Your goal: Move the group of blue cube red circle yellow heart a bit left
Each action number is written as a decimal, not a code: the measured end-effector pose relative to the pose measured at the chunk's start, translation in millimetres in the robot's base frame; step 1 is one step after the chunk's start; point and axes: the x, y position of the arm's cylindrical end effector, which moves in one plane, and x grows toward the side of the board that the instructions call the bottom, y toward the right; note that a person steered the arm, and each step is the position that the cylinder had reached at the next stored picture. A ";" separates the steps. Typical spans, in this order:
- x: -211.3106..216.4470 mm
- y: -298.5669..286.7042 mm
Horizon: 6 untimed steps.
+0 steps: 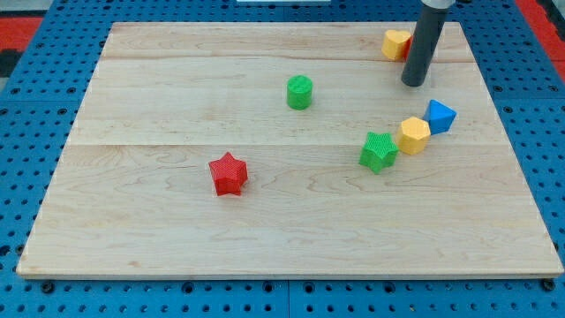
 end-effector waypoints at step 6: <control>-55.8 21.5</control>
